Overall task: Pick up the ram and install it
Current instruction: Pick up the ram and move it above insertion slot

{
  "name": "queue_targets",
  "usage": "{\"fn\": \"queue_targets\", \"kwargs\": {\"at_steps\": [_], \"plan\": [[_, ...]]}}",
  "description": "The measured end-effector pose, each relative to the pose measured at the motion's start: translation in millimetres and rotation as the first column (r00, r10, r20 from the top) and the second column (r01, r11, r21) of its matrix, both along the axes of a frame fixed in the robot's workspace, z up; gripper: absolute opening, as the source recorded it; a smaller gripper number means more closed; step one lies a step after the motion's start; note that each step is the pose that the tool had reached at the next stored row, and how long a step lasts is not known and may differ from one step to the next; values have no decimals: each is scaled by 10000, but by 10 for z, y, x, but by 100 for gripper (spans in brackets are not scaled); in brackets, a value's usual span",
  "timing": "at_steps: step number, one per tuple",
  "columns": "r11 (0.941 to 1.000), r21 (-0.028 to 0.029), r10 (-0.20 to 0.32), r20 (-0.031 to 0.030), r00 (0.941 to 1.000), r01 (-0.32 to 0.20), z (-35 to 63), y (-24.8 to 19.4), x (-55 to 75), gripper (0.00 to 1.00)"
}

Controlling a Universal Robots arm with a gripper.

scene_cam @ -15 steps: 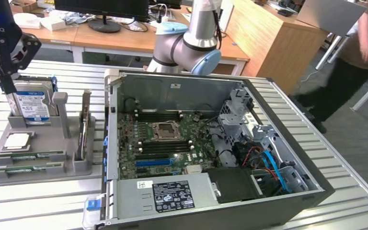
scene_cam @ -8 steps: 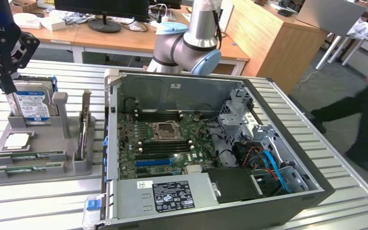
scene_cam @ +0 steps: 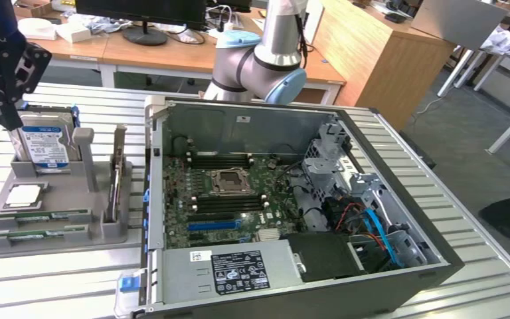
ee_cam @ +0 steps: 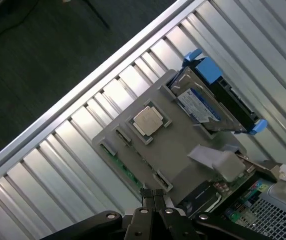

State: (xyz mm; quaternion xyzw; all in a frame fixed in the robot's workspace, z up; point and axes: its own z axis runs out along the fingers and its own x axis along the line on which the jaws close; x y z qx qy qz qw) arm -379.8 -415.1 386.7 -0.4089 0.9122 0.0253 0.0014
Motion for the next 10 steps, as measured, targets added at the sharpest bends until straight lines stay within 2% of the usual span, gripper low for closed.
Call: {"fn": "queue_targets", "kwargs": {"at_steps": [5, 10], "plan": [[9960, 0, 890, 0, 9960, -890, 0, 0, 0, 10], [9839, 0, 1786, 0, 9839, -1786, 0, 0, 0, 10]]}}
